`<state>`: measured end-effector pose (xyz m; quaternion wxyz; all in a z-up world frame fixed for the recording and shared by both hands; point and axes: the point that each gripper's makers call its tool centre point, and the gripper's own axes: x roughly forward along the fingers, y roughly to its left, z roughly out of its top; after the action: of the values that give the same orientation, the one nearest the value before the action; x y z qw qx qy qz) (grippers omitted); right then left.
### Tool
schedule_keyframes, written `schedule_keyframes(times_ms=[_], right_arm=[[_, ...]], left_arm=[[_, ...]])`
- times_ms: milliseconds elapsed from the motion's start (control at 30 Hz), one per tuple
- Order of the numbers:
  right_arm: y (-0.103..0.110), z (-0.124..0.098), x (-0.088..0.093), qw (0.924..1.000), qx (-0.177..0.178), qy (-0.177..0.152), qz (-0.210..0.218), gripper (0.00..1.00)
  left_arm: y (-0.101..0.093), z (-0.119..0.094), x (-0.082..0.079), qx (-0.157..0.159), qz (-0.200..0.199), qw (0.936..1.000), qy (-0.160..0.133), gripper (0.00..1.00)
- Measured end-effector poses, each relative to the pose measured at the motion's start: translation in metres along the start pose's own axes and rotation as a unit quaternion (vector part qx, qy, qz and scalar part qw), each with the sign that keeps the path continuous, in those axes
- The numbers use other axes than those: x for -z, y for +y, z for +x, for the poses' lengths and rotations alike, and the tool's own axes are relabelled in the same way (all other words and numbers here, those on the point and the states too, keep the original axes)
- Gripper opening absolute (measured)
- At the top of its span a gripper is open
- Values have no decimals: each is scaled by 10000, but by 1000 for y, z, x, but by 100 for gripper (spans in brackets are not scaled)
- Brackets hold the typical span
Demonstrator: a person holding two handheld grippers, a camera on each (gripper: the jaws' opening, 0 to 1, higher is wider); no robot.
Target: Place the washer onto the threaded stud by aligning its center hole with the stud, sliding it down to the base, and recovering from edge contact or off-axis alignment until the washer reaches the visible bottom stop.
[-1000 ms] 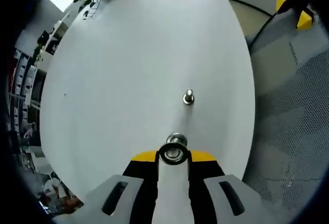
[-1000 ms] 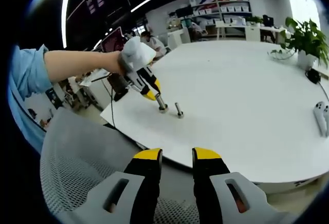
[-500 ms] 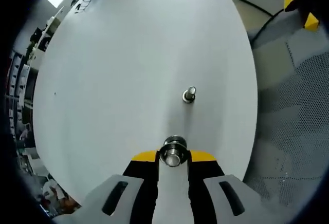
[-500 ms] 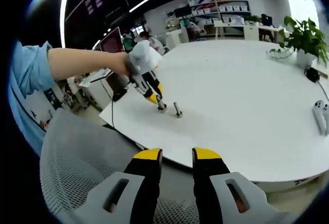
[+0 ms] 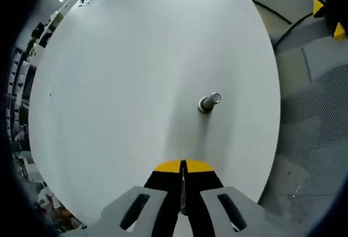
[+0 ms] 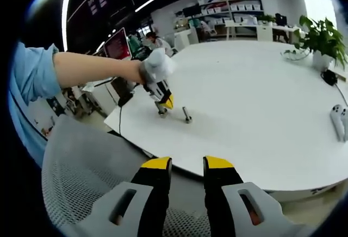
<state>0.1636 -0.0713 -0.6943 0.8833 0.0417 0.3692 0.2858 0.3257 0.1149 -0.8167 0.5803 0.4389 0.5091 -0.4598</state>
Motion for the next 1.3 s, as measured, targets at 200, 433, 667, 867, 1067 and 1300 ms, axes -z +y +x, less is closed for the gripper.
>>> schedule_keyframes(times_ms=[200, 433, 667, 867, 1067, 1300], right_arm=[[1, 0, 1, 10000, -43, 19, -24, 26], [3, 0, 0, 9999, -112, 8, -69, 26], [6, 0, -1, 9998, -179, -34, -102, 26], [7, -1, -1, 9997, -207, -48, -97, 26], [8, -1, -1, 9998, -210, -40, -59, 26], [9, -1, 1, 9997, -228, 14, -67, 27]], left_arm=[[-2, -24, -8, -79, -274, 9982, -529, 0], [-10, -74, -13, -100, -1006, 9840, -1470, 0], [-42, -131, 3, 0, -1619, 9573, -2396, 0], [-68, -178, 21, -163, -1946, 9296, -3125, 2], [-90, -217, 45, -496, -2417, 8913, -3805, 11], [-98, -238, 95, -1342, -3140, 8311, -4389, 22]])
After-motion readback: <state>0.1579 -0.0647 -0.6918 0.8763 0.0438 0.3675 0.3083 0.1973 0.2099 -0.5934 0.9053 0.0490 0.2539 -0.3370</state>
